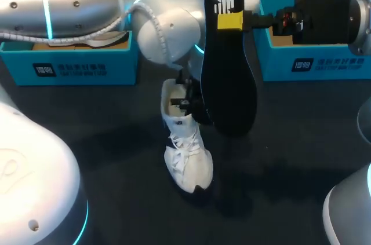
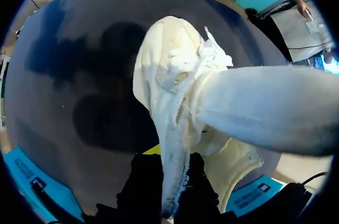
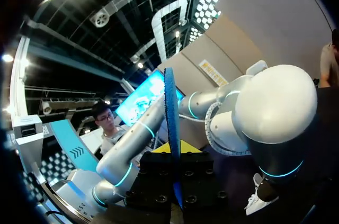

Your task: Take the shoe out of the shoebox, open the shoe tongue, remove and reinsert the insole, then place the shoe into the shoebox

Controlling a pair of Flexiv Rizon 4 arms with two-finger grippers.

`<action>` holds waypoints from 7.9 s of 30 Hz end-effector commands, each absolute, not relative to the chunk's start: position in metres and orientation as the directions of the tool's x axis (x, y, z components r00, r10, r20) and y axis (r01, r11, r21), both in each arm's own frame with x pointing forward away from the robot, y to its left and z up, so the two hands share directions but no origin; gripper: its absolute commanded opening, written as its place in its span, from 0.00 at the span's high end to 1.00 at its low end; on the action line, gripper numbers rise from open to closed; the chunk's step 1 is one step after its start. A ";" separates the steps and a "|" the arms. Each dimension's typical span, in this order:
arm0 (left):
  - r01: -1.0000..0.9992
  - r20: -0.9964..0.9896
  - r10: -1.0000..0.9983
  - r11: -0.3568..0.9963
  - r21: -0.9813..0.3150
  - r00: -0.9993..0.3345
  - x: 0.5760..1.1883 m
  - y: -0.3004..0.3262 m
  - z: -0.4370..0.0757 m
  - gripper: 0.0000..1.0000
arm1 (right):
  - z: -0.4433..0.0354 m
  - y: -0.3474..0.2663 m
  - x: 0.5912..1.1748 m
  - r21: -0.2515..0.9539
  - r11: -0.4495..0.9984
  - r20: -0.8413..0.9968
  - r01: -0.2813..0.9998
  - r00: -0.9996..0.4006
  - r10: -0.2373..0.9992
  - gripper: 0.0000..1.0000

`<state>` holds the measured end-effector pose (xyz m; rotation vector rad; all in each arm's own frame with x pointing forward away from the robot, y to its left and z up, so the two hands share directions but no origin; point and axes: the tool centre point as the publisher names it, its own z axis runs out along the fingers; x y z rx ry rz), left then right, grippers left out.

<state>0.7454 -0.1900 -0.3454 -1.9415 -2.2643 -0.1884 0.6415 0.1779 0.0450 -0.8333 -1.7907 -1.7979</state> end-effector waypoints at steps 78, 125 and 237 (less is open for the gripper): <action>0.997 -0.289 0.956 0.029 -0.065 -0.047 0.811 -0.193 -0.244 0.00 | 0.050 0.123 0.661 0.603 -0.091 0.782 0.793 -0.564 0.265 1.00; 0.996 -0.828 0.554 -0.052 0.075 0.091 0.784 -0.140 -0.139 0.00 | -0.024 0.120 0.799 -0.056 -0.403 0.990 0.913 0.103 0.096 1.00; 1.000 -1.000 -0.010 0.010 -0.008 -0.008 0.788 -0.165 -0.094 1.00 | -0.090 0.191 0.825 -0.148 -0.249 0.987 0.957 0.159 0.022 0.00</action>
